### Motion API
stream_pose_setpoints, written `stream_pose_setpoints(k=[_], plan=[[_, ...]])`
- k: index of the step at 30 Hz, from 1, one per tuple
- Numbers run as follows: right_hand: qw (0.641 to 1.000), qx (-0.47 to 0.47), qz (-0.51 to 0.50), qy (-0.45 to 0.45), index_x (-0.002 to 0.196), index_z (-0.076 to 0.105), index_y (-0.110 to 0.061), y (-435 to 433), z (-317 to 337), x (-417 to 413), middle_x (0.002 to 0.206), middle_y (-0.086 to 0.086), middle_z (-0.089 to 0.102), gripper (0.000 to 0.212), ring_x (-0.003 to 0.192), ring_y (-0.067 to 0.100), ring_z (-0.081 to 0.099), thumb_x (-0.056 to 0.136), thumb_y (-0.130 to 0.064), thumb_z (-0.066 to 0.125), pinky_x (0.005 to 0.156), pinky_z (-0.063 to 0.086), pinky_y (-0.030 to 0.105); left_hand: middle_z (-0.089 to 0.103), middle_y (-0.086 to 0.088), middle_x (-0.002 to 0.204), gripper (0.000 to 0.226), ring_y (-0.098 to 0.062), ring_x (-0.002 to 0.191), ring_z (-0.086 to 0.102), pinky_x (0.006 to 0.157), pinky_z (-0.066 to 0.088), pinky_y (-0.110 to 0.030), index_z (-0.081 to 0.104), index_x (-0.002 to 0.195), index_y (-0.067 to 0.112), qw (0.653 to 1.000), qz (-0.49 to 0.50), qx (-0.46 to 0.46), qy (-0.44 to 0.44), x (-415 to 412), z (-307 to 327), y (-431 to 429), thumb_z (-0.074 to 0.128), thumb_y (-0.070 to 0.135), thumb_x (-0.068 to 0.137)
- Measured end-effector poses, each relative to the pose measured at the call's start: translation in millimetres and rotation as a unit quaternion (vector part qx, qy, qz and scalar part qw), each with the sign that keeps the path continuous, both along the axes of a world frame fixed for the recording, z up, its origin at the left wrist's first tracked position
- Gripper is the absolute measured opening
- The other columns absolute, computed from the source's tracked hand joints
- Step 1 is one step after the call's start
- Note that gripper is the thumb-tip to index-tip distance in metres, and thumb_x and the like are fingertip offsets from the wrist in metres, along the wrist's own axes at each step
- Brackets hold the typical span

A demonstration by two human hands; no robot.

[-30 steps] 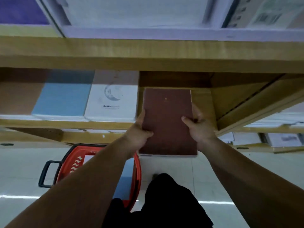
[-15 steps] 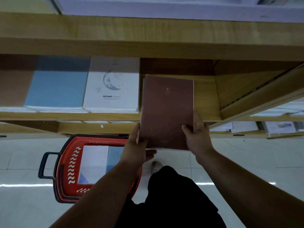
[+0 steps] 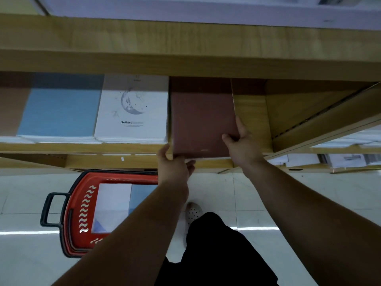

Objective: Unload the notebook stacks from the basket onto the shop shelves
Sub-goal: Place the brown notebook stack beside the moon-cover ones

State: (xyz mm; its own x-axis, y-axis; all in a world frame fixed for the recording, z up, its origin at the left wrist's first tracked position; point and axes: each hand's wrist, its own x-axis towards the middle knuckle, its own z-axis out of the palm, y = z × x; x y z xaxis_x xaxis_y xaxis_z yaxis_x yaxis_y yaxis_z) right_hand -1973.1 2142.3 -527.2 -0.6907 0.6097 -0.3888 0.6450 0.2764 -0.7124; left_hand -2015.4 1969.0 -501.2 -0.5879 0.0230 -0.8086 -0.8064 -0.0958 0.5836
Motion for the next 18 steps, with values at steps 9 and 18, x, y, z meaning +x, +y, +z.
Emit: stream_pose_setpoints(k=[9,18], plan=[[0.998,-0.031,0.003,0.054,0.154,0.038,-0.044,-9,-2,27,0.137,-0.013,0.062,0.066,0.121,0.005,0.058,0.099,-0.015,0.061,0.101,0.049,0.022,0.07,-0.018,0.098,0.019,-0.029,0.099,0.071,0.092,0.058,-0.045,0.06,0.096,0.007,0.993,0.074,0.018,-0.092,-8,-5,10,0.043,0.002,0.103],[0.991,-0.096,-0.064,0.069,0.158,0.034,-0.029,-6,-6,-15,0.156,-0.003,0.048,0.059,0.14,0.015,0.048,0.105,-0.013,0.054,0.114,0.04,0.025,0.066,-0.017,0.091,0.023,-0.033,0.09,0.065,0.09,0.058,-0.047,0.06,0.087,0.006,0.997,0.065,0.03,-0.038,-49,2,21,0.043,-0.003,0.1]])
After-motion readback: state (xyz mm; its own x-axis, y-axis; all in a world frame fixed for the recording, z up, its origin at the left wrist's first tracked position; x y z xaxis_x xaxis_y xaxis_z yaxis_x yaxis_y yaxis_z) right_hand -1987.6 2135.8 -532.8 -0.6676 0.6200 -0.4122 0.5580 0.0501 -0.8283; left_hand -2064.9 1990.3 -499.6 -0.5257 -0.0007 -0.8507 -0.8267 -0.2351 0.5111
